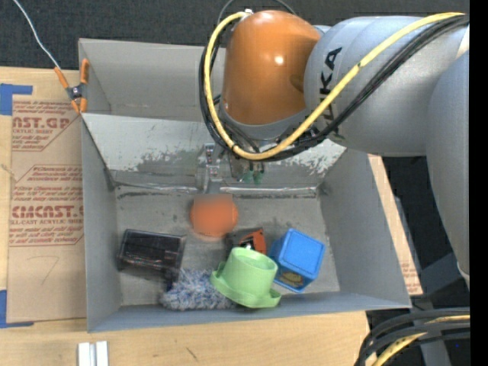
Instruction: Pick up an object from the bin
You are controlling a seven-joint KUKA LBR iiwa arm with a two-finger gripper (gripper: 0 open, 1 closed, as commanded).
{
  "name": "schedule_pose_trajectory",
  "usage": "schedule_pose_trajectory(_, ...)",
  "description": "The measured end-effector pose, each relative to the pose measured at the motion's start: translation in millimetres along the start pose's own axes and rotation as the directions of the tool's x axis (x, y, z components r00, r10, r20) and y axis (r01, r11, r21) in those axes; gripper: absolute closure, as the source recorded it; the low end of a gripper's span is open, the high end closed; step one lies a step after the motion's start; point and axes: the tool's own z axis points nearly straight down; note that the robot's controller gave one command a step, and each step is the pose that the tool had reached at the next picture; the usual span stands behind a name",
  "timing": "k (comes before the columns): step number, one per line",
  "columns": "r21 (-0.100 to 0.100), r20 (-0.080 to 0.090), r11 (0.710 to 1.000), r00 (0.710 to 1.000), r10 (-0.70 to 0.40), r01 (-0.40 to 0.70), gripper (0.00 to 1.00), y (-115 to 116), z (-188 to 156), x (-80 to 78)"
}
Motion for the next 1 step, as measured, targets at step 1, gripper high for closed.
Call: schedule_pose_trajectory(1,0.0,0.0,1.0,1.0,0.0,0.0,1.0,0.1,0.0,0.0)
